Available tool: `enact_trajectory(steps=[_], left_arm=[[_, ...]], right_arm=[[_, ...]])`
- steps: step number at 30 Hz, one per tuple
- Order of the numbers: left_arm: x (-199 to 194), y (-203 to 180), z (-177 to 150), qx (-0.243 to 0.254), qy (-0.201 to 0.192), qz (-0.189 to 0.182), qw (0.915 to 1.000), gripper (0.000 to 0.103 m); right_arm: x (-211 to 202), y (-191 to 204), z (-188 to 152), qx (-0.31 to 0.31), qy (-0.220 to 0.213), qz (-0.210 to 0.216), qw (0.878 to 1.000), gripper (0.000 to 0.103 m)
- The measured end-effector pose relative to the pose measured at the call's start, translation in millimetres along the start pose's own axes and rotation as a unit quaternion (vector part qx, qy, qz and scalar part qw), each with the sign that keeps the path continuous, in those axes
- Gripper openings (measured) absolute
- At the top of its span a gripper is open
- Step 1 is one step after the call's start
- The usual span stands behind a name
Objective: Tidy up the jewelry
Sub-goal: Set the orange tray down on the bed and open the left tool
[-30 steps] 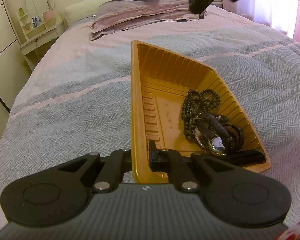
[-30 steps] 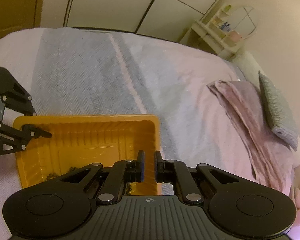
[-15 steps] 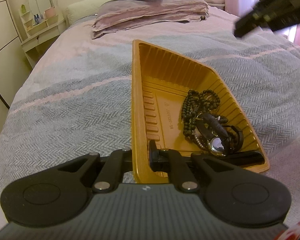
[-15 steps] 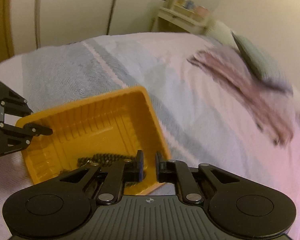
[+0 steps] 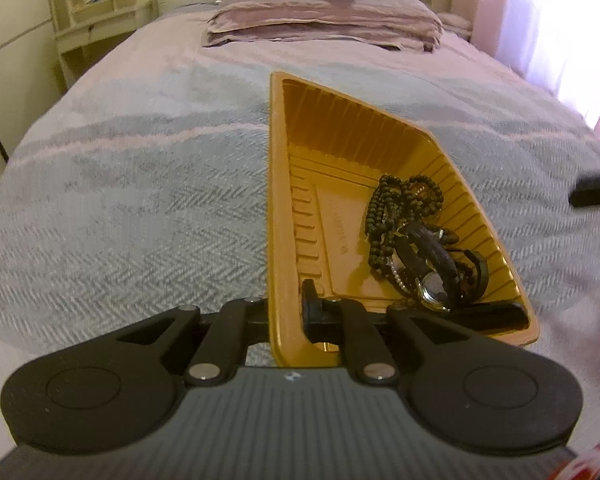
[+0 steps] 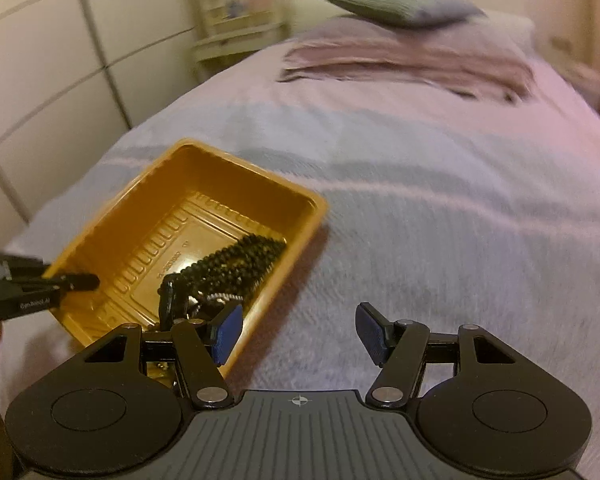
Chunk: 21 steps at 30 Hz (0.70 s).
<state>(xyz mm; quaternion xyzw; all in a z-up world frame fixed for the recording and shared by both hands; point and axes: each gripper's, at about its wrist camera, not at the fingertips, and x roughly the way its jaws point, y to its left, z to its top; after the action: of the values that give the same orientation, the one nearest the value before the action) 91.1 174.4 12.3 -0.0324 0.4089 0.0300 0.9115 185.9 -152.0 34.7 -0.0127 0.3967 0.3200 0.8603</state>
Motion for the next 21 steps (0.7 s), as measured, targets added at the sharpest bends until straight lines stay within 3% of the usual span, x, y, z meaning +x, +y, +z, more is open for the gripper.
enact_trajectory(steps=[6,11,15,18,21], left_arm=[[-11.2,21.0,-5.5,-0.050,-0.018,-0.015,0.9985,0.016],[-28.3,33.4,-9.7,-0.071,-0.035,-0.019,0.9967,0.021],[-47.5,35.6,-15.3,-0.085,-0.060,-0.015,0.9945,0.022],[-64.2,32.6,-21.6,-0.096,-0.078,-0.017,0.9922,0.034],[-78.6,26.7,-26.8,-0.100,-0.093,-0.021,0.9903,0.055]], right_arm=[[-7.2,-19.8,-33.8,0.107,-0.008,0.024,0.994,0.063],[-12.0,-30.3,-58.6,0.188,-0.021,0.027,0.981,0.063],[-22.1,-33.3,-76.8,0.227,-0.032,0.007,0.973,0.063],[-34.2,-35.2,-90.8,0.262,-0.046,-0.015,0.964,0.063],[-50.0,-35.6,-100.6,0.285,-0.068,-0.038,0.955,0.064]])
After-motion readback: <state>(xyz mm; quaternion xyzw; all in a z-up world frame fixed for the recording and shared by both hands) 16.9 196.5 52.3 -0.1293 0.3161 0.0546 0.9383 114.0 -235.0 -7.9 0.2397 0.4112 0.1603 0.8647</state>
